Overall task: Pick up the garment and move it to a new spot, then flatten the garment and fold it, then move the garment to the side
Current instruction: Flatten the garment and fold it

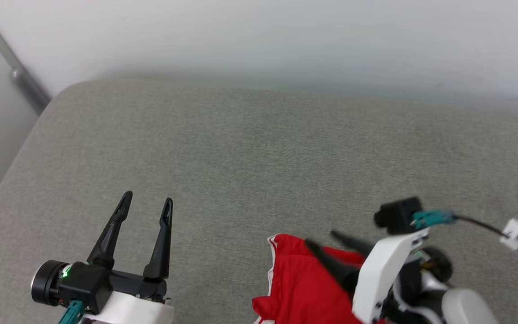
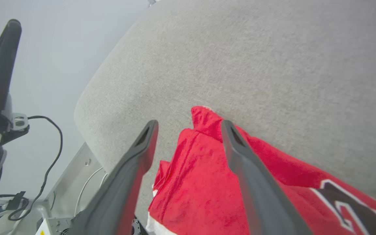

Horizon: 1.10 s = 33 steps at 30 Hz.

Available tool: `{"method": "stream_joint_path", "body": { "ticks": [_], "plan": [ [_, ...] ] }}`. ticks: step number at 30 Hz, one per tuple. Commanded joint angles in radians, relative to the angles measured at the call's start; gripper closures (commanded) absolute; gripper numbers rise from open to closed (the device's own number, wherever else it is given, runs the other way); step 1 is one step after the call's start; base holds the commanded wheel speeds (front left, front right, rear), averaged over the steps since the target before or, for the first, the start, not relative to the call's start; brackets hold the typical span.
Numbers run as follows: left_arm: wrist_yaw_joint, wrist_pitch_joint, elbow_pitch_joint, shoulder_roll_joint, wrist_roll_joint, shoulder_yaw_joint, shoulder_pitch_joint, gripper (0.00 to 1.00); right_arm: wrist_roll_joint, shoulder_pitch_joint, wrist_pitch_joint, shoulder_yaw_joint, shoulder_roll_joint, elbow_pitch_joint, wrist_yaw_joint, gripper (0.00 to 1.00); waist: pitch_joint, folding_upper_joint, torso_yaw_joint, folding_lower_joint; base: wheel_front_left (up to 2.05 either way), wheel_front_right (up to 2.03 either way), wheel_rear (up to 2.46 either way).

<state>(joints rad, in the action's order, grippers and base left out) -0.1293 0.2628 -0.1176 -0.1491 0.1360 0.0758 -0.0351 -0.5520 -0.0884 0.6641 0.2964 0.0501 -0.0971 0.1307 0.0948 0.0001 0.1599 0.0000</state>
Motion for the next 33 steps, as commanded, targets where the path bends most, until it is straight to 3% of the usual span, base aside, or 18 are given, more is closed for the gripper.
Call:
{"method": "stream_joint_path", "body": {
  "ticks": [1,8,10,14,18,23,28,33],
  "plan": [
    [-0.002,0.002,-0.001,-0.001,-0.003,-0.001,-0.003,0.0,0.034,-0.029,-0.016,-0.021,0.0,-0.011,0.0,0.0,-0.006,-0.0001,-0.012,0.0,0.0,0.0,0.0],
    [-0.002,0.002,-0.011,-0.001,0.002,-0.002,0.0,0.0,0.229,-0.135,-0.186,-0.126,0.146,-0.032,0.0,0.0,-0.009,-0.0001,-0.054,0.0,0.0,0.0,0.0],
    [-0.002,0.002,-0.012,0.001,0.004,0.001,0.004,0.0,0.309,-0.158,-0.273,-0.131,0.244,-0.047,0.0,0.0,-0.006,-0.0001,-0.062,0.0,0.0,0.0,0.0],
    [-0.002,0.002,-0.01,0.009,-0.003,0.0,0.007,0.0,0.388,-0.121,-0.435,-0.235,0.316,-0.038,0.0,0.0,-0.003,-0.0001,-0.073,0.0,0.0,0.0,0.0],
    [-0.002,0.002,-0.013,0.013,0.0,0.008,0.002,0.0,0.381,-0.05,-0.555,-0.357,0.283,-0.052,0.0,0.0,-0.001,-0.0001,-0.078,0.0,0.0,0.0,0.0],
    [-0.002,0.002,-0.015,0.017,0.011,0.015,-0.012,0.0,0.379,0.058,-0.686,-0.445,0.196,-0.111,0.0,0.0,0.004,-0.0001,-0.084,0.0,0.0,0.0,0.0],
    [-0.002,0.002,-0.016,0.014,0.024,0.024,-0.017,0.0,0.394,0.137,-0.807,-0.433,0.128,-0.123,0.0,0.0,-0.001,-0.0001,-0.083,0.0,0.0,0.0,0.0],
    [-0.002,0.002,-0.013,0.014,0.025,0.038,-0.017,0.0,0.389,0.206,-0.854,-0.412,0.067,-0.151,0.0,0.0,-0.007,-0.0001,-0.083,0.0,0.0,0.0,0.0]
  ]
}}
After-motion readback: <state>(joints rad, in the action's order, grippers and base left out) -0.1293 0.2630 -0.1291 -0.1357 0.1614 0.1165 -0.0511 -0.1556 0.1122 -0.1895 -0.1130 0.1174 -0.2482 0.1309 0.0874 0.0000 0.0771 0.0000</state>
